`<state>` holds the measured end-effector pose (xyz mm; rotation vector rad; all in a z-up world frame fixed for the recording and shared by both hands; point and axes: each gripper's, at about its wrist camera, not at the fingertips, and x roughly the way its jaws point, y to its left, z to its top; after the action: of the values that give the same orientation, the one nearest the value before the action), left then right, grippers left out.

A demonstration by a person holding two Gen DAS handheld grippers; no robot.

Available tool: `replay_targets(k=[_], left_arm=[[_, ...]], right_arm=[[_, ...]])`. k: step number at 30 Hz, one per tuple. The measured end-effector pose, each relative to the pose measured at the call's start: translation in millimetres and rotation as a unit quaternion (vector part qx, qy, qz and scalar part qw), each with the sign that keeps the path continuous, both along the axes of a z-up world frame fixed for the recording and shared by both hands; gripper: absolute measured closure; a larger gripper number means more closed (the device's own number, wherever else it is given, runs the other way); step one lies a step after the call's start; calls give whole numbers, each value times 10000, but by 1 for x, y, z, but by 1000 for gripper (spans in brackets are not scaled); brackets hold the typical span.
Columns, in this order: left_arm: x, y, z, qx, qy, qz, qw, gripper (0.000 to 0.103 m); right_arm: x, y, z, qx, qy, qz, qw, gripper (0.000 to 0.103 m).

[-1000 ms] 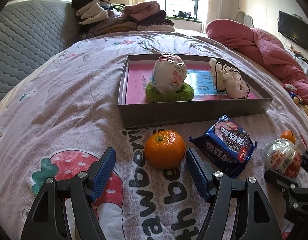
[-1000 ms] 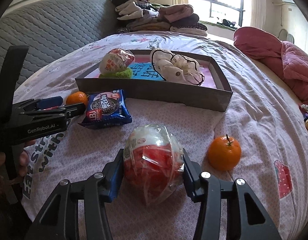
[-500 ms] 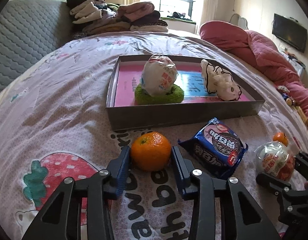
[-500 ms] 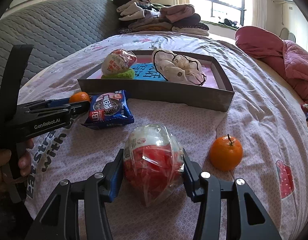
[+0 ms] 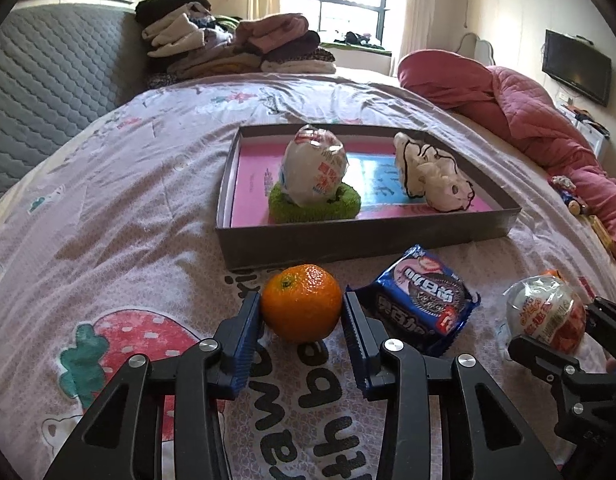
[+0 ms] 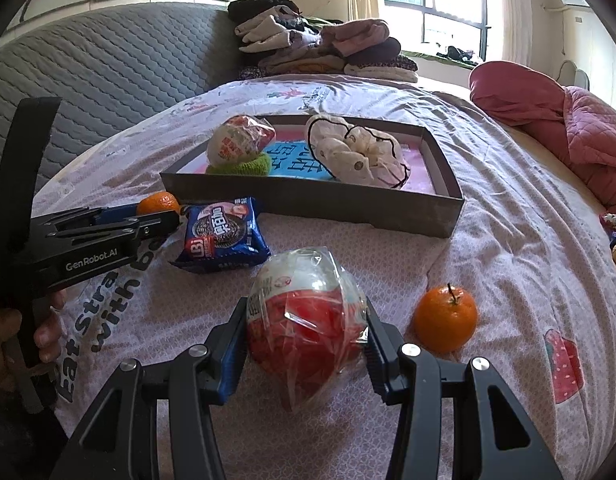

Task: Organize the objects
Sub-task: 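Grasp the orange with the left tool while the right tool holds the candy egg, then lift the orange and candy egg off the sheet with both tools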

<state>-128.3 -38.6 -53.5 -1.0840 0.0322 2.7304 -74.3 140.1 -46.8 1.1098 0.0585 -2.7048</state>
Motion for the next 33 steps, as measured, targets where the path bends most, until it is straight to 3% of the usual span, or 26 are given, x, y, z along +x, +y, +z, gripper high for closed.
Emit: replay_targets(k=[33], left_arm=[[34,9,42,-249,577,134,9979,62]], right_arm=[[5,16,31,-299,596,-161,9976,52]])
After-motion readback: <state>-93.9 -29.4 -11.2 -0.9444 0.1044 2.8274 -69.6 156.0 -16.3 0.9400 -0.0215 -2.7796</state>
